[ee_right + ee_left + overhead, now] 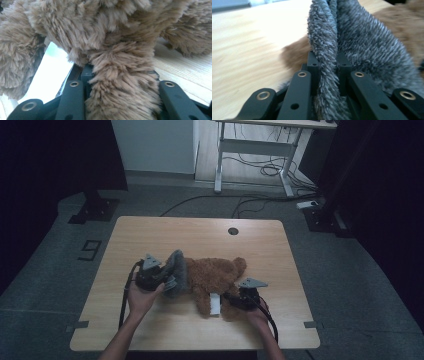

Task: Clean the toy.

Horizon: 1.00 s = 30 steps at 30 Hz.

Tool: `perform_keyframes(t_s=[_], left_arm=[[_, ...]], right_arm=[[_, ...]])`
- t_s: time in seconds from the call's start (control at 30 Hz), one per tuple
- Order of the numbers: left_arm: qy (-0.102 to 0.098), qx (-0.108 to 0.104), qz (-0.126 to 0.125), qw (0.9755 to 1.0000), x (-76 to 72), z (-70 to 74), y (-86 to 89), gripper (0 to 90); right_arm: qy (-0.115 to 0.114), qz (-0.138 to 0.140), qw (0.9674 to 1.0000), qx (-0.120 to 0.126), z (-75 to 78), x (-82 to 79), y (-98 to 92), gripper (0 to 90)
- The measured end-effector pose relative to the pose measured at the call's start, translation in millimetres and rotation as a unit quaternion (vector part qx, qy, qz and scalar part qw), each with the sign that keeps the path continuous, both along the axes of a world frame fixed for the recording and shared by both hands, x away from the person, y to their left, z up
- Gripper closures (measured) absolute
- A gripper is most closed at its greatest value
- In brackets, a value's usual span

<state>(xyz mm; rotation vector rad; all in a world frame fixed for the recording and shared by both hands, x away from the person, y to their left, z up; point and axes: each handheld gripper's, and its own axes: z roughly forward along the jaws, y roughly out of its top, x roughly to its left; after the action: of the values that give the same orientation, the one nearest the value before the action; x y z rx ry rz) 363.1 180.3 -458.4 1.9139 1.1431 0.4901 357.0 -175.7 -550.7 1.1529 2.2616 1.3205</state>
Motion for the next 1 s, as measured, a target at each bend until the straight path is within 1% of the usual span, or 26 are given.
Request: perform_keyframes(t_s=[0.03,0.07,0.1,0.13,0.17,0.2,0.23,0.27,0.33,0.37,0.43,0.47,0.5,0.57,0.6,0.63,0.67,0.7,0.73,0.77,0.83,0.87,0.9,0.93,0.97,1.0], left_arm=[[0.009,0.0,0.004,1.0,1.9,-2.7,4.3,78.0],[0.019,0.006,0.013,0.9997,4.2,-7.2,8.7,78.1],[0.033,0.012,0.021,0.9992,7.3,-14.4,13.3,78.1],[0.043,0.016,0.022,0.9987,9.6,-19.7,15.8,78.1],[0.058,0.02,0.021,0.9979,13.0,-28.0,17.8,78.2],[0.074,0.021,0.014,0.9969,16.7,-39.3,19.0,78.2],[0.082,0.023,0.009,0.9963,18.5,-45.9,18.6,78.3],[0.097,0.036,0.007,0.9946,21.1,-55.8,16.4,78.2],[0.11,0.04,0.004,0.9931,23.9,-66.0,13.0,78.4],[0.11,0.039,0.006,0.9932,24.5,-67.2,12.0,78.4],[0.111,0.037,0.007,0.9931,26.3,-60.4,14.0,78.3],[0.102,0.04,0.013,0.9939,26.6,-51.2,17.4,78.3],[0.094,0.035,0.018,0.9948,26.0,-43.9,20.1,78.2],[0.068,0.013,0.024,0.9973,22.8,-19.4,27.4,78.3],[0.053,0.001,0.021,0.9983,20.1,-2.7,28.9,78.3],[0.043,0.0,0.015,0.999,17.8,10.3,27.3,78.3],[0.034,0.002,0.01,0.9994,16.2,19.5,24.4,78.3],[0.021,0.001,0.004,0.9998,14.3,30.4,18.7,78.3],[0.01,0.0,-0.009,0.9999,12.9,42.2,9.8,78.3],[0.003,0.001,-0.02,0.9998,12.2,49.9,0.7,78.3],[-0.004,0.0,-0.044,0.999,11.7,60.4,-22.5,78.3],[-0.007,0.0,-0.055,0.9985,11.7,63.0,-32.2,78.3],[-0.009,0.002,-0.07,0.9975,11.3,65.8,-46.0,78.3],[-0.01,0.0,-0.089,0.996,10.6,68.0,-64.4,78.3],[-0.009,0.0,-0.1,0.9949,10.2,68.8,-75.6,78.3],[-0.007,0.001,-0.12,0.9928,9.6,69.2,-94.0,78.2]], right_arm=[[0.002,0.0,1.0,0.0,0.0,0.2,-0.3,58.5],[0.003,-0.001,1.0,0.001,-0.1,0.4,-0.5,58.5],[0.004,-0.002,1.0,0.001,-0.2,0.8,-0.7,58.6],[0.006,-0.002,1.0,0.001,-0.2,1.0,-1.0,58.6],[0.006,-0.002,1.0,0.0,-0.2,1.2,-1.1,58.7],[0.006,-0.002,1.0,-0.001,-0.3,1.3,-1.0,58.8],[0.004,-0.001,1.0,-0.009,-0.2,1.1,-0.3,58.9],[0.001,0.0,0.9999,-0.014,-0.3,1.0,0.4,58.9],[-0.001,-0.001,0.9998,-0.02,-0.3,0.7,1.6,58.9],[-0.001,-0.001,0.9998,-0.019,-0.3,0.8,1.4,58.9],[0.003,-0.001,0.9998,-0.018,-0.3,1.3,0.5,58.9],[0.003,-0.001,0.9998,-0.017,-0.4,1.5,0.4,58.9],[0.003,-0.001,0.9998,-0.017,-0.4,1.6,0.3,58.8],[0.002,0.0,0.9998,-0.018,-0.4,1.5,0.4,58.8],[0.002,0.0,0.9998,-0.019,-0.3,1.5,0.4,58.8],[0.002,0.0,0.9998,-0.019,-0.3,1.5,0.5,58.8],[0.001,0.0,0.9998,-0.019,-0.3,1.6,0.6,58.8],[0.001,0.001,0.9998,-0.019,-0.3,1.7,0.6,58.8],[0.001,0.0,0.9998,-0.018,-0.3,1.9,0.6,58.8],[0.001,0.0,0.9998,-0.018,-0.3,2.0,0.5,58.8],[0.001,0.0,0.9998,-0.019,-0.3,2.0,0.5,58.8],[0.001,0.001,0.9998,-0.019,-0.3,1.9,0.4,58.8],[0.001,0.001,0.9998,-0.019,-0.3,1.9,0.3,58.8],[0.001,0.001,0.9998,-0.019,-0.3,1.8,0.3,58.8],[0.001,0.001,0.9998,-0.019,-0.3,1.8,0.2,58.8],[0.0,0.001,0.9998,-0.019,-0.4,1.9,0.1,58.7]])
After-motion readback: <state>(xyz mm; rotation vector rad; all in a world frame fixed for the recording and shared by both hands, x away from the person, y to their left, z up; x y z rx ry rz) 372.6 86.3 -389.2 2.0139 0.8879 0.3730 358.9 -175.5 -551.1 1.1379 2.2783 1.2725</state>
